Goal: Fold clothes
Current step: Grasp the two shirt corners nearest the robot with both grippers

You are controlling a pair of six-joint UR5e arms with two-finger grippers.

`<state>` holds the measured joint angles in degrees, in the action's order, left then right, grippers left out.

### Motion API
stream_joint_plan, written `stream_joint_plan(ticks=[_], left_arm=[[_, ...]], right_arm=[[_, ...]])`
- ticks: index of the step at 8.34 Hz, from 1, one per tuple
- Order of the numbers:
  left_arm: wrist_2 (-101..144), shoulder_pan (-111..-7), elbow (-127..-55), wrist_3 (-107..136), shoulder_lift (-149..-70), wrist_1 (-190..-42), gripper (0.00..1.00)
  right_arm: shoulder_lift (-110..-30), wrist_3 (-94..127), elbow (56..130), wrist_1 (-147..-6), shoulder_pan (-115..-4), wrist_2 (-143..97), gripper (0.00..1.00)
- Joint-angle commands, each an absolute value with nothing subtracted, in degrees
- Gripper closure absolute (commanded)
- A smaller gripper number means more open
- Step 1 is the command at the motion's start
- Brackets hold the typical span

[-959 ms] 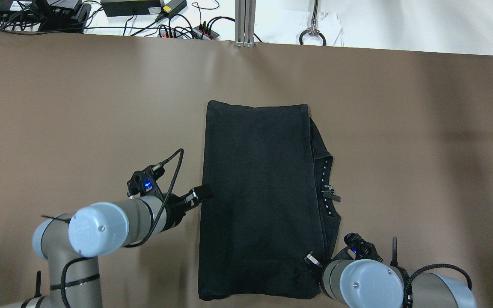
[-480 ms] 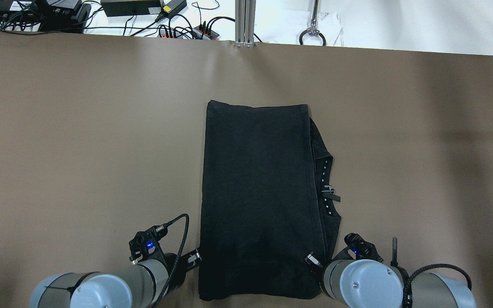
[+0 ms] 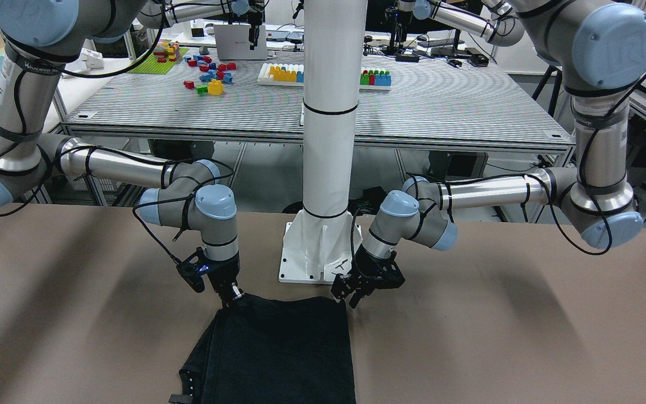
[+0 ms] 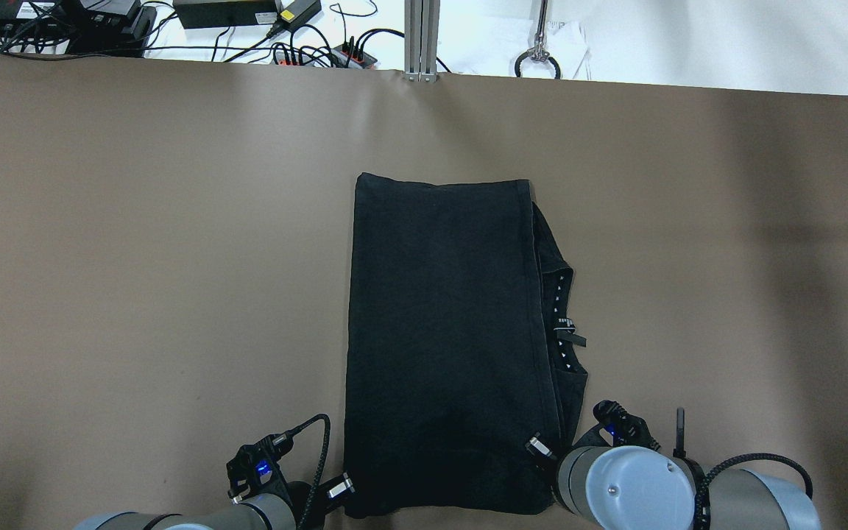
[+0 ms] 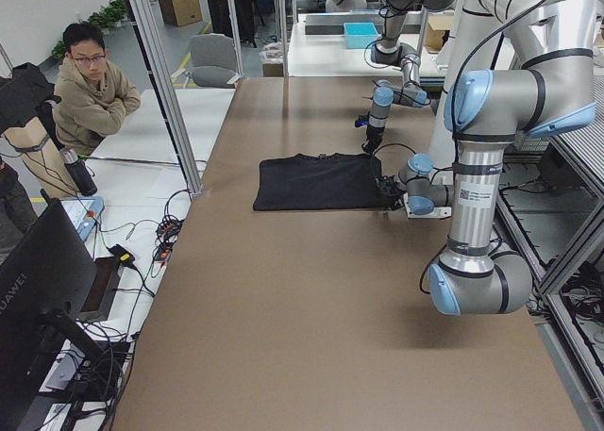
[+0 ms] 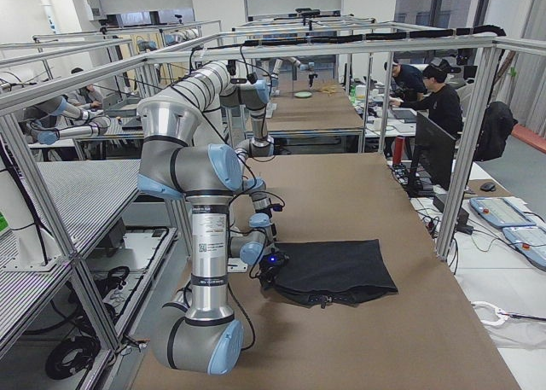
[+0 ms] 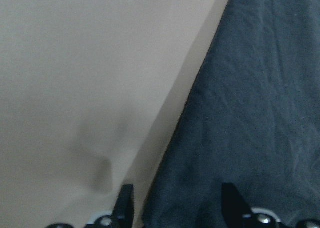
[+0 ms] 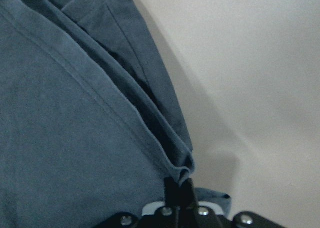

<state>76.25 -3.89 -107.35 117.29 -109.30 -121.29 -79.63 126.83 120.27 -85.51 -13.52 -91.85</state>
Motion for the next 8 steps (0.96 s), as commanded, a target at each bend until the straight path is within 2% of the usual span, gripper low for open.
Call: stream_joint_plan(ticks=[1, 2, 3, 4, 5, 7, 8], left_arm=[[75.4, -3.4, -107.1, 117.8, -109.2, -121.3, 0.47], [75.5, -3.3, -106.7, 117.9, -109.2, -121.3, 0.52], [75.5, -3.3, -106.6, 118.7, -109.8, -121.3, 0.67], [75.6, -3.3, -106.7, 119.4, -110.1, -121.3, 0.93], [76.2, -3.4, -106.8, 119.4, -110.0, -121.4, 1.0], [78.0, -4.7, -110.7, 118.8, -108.7, -121.1, 1.0], [81.5, -6.4, -114.0, 118.7, -105.0, -121.2, 1.0]], right_arm=[[-80.0, 126.7, 120.6, -85.5, -13.5, -91.8, 1.0], [-79.9, 126.7, 120.6, -85.5, -13.5, -91.8, 1.0], [-79.9, 126.7, 120.6, -85.5, -13.6, -91.9, 1.0], [-79.8, 126.7, 120.6, -85.5, -13.6, -91.9, 1.0], [-79.7, 126.7, 120.7, -85.5, -13.6, -91.9, 1.0], [-79.5, 126.7, 121.3, -85.5, -13.6, -91.9, 1.0], [-79.5, 126.7, 123.3, -85.6, -13.6, -91.9, 1.0]])
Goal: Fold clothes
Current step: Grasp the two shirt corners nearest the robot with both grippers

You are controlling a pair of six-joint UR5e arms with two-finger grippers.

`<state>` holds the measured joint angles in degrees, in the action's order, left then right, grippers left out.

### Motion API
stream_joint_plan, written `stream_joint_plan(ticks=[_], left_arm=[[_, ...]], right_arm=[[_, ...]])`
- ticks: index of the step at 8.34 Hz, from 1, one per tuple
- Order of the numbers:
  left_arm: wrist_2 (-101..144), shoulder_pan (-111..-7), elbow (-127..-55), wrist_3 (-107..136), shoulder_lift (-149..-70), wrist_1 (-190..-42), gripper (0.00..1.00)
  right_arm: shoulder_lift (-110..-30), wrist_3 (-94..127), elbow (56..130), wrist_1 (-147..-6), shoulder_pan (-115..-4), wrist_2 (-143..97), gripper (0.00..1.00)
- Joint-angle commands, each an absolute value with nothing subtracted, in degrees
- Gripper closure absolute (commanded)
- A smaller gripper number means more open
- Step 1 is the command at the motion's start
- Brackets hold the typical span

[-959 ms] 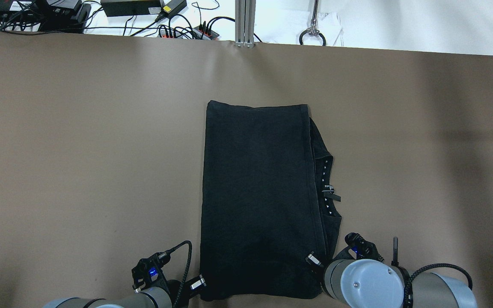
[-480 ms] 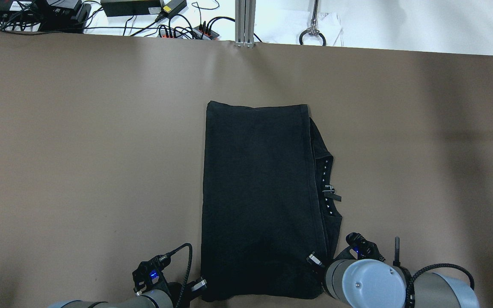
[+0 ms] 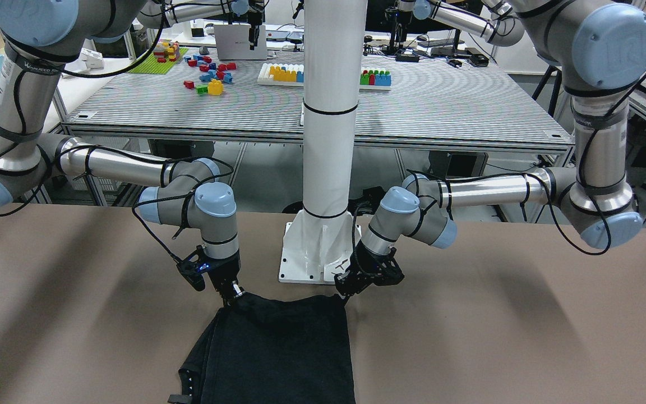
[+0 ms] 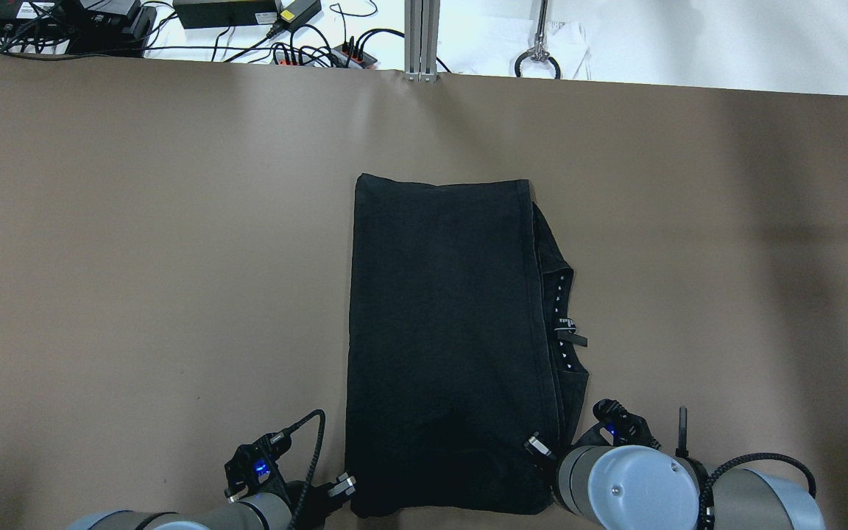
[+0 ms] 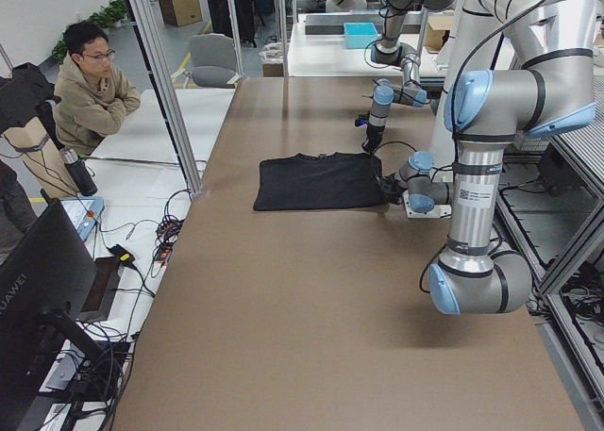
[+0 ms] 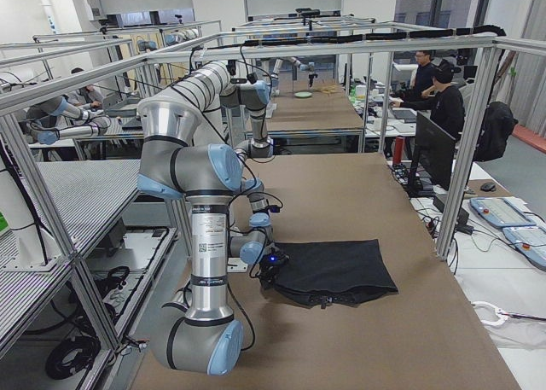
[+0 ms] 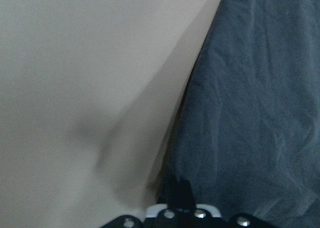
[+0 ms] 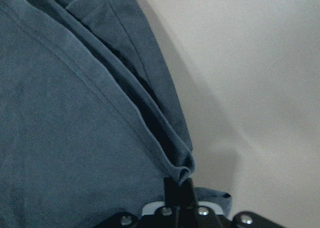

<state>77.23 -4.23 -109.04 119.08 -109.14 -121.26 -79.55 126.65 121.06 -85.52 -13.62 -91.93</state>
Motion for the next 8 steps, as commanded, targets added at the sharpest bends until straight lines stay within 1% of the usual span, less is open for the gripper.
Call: stream_joint_plan(ticks=[1, 2, 3, 4, 6, 8], left_arm=[[84.2, -8.2, -118.0, 118.7, -101.4, -121.1, 1.0], [85.3, -8.8, -121.6, 118.6, -98.9, -121.1, 1.0], [87.1, -11.1, -123.6, 118.5, -97.9, -121.1, 1.0], [90.8, -14.6, -124.8, 118.5, -97.9, -121.0, 1.0], [92.2, -18.1, -124.1, 118.2, -98.6, -121.0, 1.0], [93.9, -22.3, -122.4, 115.3, -101.4, -119.8, 1.0]], right_arm=[[-79.8, 126.7, 126.2, -85.9, -13.7, -91.9, 1.0], [-79.9, 127.4, 129.0, -86.0, -13.7, -92.0, 1.0], [-79.9, 127.6, 132.2, -86.0, -13.7, -93.0, 1.0], [-79.8, 127.7, 133.4, -86.1, -13.9, -94.0, 1.0], [-79.6, 127.3, 133.3, -86.7, -17.7, -94.9, 1.0], [-79.2, 126.7, 131.5, -88.4, -25.5, -102.2, 1.0]])
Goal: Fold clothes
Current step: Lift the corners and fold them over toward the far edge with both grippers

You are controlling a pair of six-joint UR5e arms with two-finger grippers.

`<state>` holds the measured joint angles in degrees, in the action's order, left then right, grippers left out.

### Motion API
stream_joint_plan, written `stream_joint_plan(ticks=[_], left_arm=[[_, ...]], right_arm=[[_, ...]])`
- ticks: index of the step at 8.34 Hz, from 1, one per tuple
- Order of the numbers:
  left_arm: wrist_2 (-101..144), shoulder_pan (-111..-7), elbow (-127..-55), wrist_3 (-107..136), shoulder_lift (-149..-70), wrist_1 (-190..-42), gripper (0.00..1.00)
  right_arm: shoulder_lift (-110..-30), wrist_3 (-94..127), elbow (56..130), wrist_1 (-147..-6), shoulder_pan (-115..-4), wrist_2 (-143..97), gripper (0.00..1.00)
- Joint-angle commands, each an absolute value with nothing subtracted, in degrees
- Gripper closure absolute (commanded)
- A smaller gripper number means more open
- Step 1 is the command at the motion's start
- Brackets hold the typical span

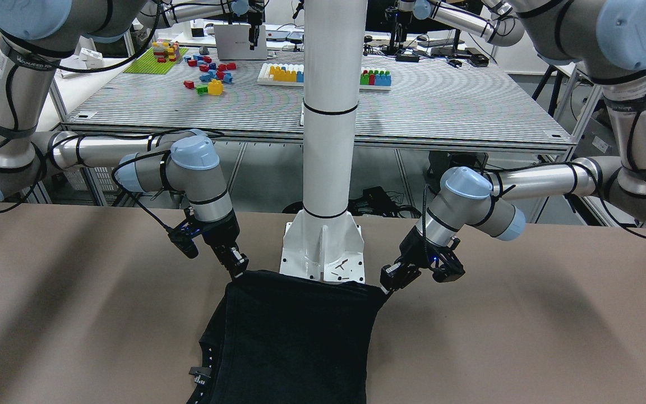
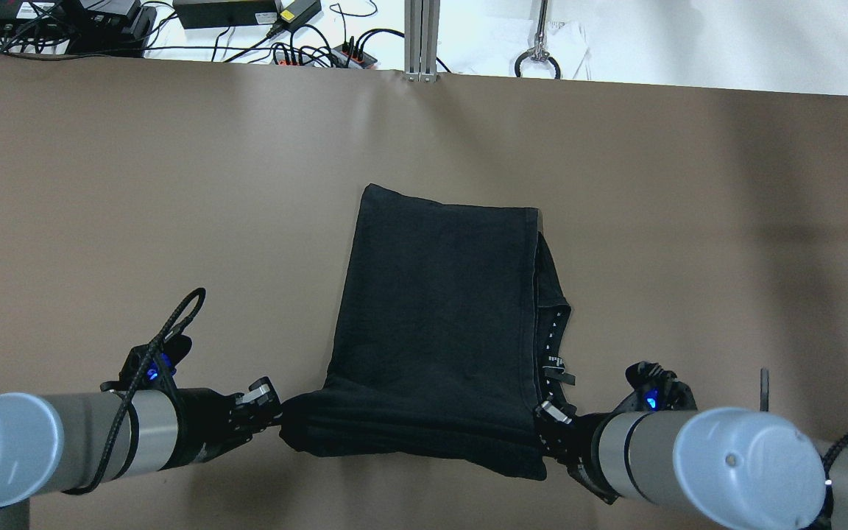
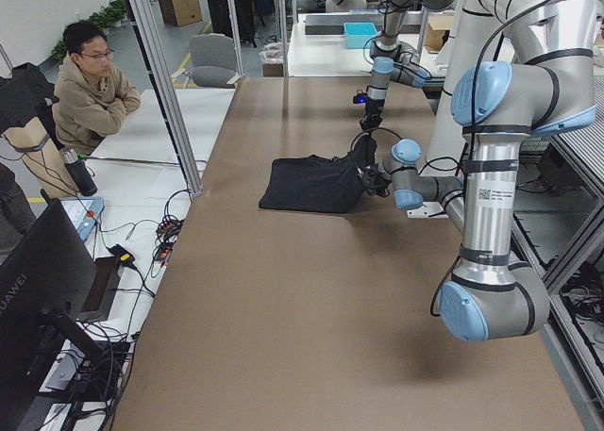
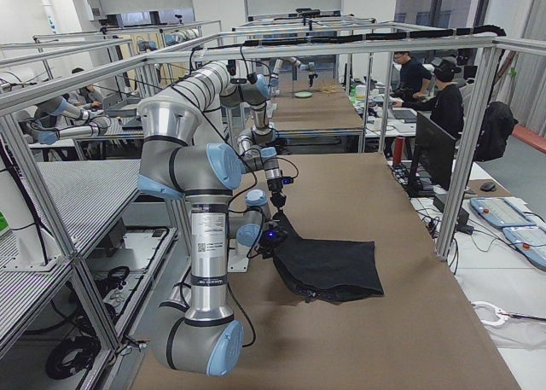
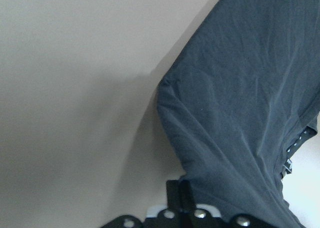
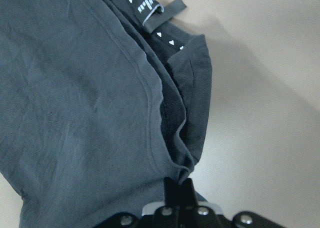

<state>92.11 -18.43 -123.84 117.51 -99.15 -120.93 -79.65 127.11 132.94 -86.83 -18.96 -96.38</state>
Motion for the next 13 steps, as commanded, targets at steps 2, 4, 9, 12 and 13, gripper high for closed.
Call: stream_joint_plan(ticks=[2, 4, 9, 12, 13], left_arm=[[94.4, -26.5, -117.3, 112.1, -113.2, -109.7, 1.0], [95.6, -30.7, -113.4, 109.7, -119.0, -105.5, 1.0], [97.6, -37.5, -93.7, 105.6, -130.0, -107.0, 1.0], [97.3, -42.3, -70.7, 101.9, -139.0, -121.8, 1.0], [97.3, -44.4, -62.5, 99.0, -142.1, -126.8, 0.45]], right_arm=[[-77.1, 123.7, 127.6, -88.4, -29.3, -104.5, 1.0], [-74.5, 120.3, 123.6, -88.8, -33.7, -104.4, 1.0], [-61.4, 108.2, 103.8, -88.1, -41.5, -104.4, 1.0], [-53.9, 100.9, 85.2, -75.8, -45.9, -104.4, 1.0], [-49.3, 96.5, 75.2, -70.6, -48.5, -104.4, 0.75]])
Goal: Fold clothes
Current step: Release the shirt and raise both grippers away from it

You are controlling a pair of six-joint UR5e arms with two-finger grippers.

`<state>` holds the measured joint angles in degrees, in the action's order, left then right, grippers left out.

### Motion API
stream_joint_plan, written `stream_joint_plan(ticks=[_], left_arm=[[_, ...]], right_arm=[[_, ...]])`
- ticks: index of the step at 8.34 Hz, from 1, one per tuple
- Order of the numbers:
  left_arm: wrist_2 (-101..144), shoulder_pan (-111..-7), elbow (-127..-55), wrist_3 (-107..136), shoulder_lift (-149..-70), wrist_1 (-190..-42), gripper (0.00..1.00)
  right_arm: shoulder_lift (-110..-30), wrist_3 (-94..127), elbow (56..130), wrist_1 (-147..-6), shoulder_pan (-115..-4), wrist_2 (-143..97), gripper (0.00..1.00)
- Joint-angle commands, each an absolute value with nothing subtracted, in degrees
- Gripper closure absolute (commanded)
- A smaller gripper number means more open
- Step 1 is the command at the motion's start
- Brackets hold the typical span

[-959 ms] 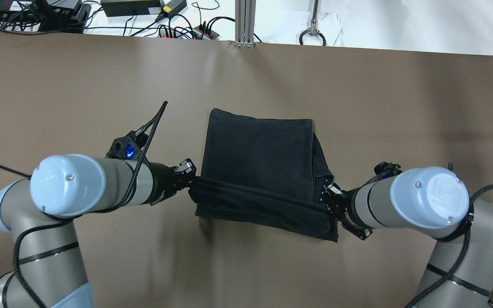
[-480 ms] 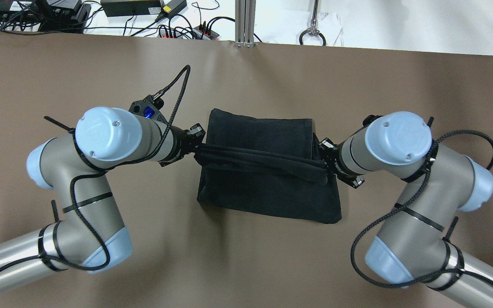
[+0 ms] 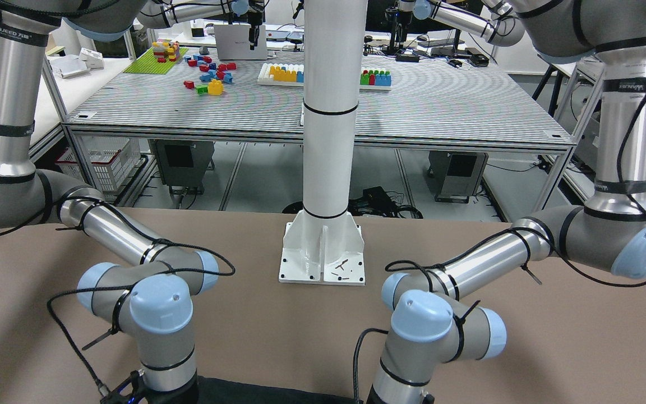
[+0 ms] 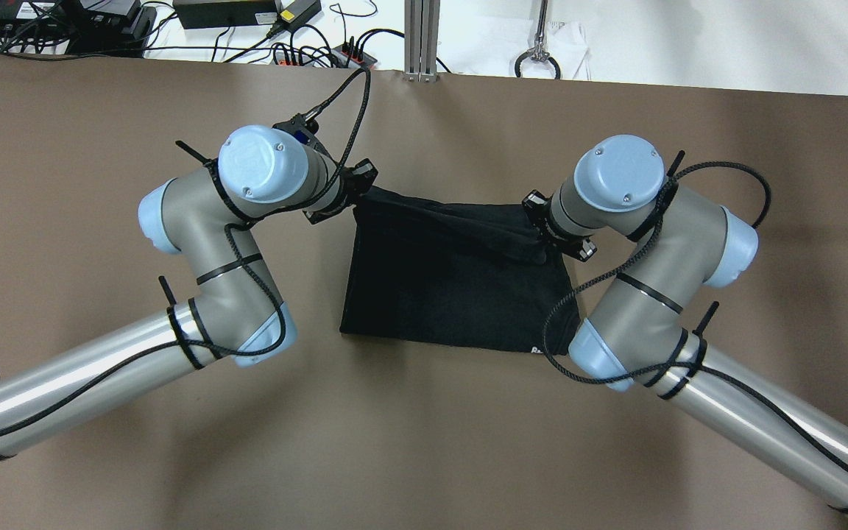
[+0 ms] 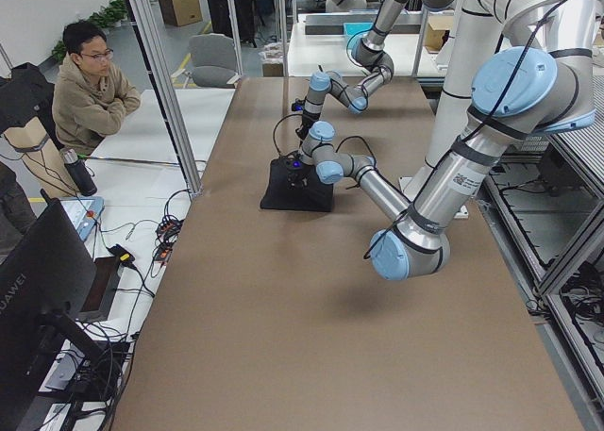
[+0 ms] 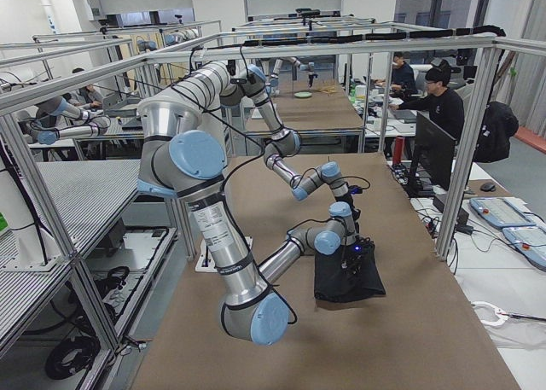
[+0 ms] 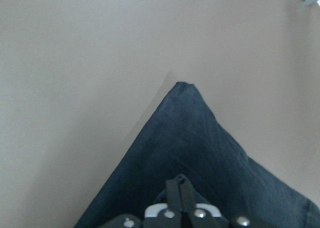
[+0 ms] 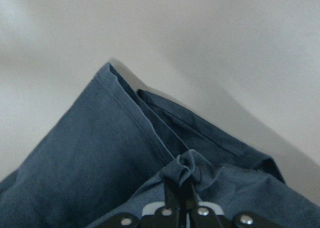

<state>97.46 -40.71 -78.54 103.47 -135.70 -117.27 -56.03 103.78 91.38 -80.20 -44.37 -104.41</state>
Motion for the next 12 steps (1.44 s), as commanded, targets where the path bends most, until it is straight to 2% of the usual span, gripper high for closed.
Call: stream_joint_plan(ticks=[1, 6, 8, 10, 12], left_arm=[[96.9, -45.4, -59.6, 94.8, -142.8, -129.0, 0.0], [97.8, -48.2, -60.1, 93.1, -142.8, -129.1, 0.0], [100.1, -50.8, -61.7, 83.7, -141.7, -128.5, 0.0], [100.1, -54.7, -65.5, 67.2, -137.0, -124.0, 0.0], [100.0, -60.1, -74.0, 49.4, -127.7, -122.4, 0.0]], right_arm=[[-48.2, 88.0, 69.8, -65.4, -49.7, -103.9, 0.05], [-48.1, 78.5, 70.0, -64.5, -51.5, -103.8, 0.05], [-49.6, 70.0, 70.2, -64.3, -52.2, -103.8, 0.05], [-55.3, 51.5, 74.1, -64.6, -57.9, -104.1, 0.05], [-59.5, 35.5, 74.4, -65.1, -64.3, -104.2, 0.05]])
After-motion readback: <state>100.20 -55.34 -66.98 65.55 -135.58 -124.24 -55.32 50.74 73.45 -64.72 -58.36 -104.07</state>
